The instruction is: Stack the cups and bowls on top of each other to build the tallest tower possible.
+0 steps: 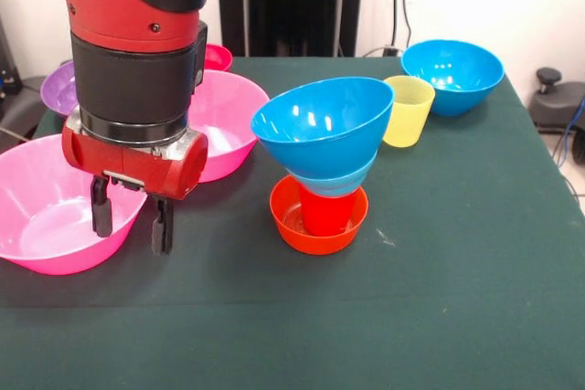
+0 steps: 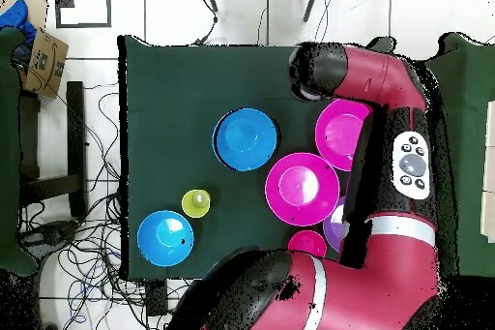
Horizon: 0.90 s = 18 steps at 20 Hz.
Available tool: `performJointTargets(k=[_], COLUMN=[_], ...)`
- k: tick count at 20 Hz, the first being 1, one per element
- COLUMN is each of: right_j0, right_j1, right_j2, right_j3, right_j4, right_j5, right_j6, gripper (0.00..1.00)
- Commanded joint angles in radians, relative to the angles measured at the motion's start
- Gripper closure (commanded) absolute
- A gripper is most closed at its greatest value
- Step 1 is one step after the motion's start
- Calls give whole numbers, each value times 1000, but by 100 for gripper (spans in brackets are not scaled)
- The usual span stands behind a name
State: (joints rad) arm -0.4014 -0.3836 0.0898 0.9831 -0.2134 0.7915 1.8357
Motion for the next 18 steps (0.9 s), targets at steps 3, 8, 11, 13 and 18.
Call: performJointTargets(k=[3, 8, 11, 13, 18], right_j0=[17, 14, 15, 21, 24], right_j1=[47, 54, 57, 52, 48], right_j2=[60, 65, 62, 53, 36], right_j3=[86, 83, 92, 96, 110], right_j4=[-101, -109, -108, -109, -115], right_j5=[12, 29, 32, 36, 30], right_j6=[-183, -176, -156, -140, -120], gripper=[0, 0, 0, 0, 0])
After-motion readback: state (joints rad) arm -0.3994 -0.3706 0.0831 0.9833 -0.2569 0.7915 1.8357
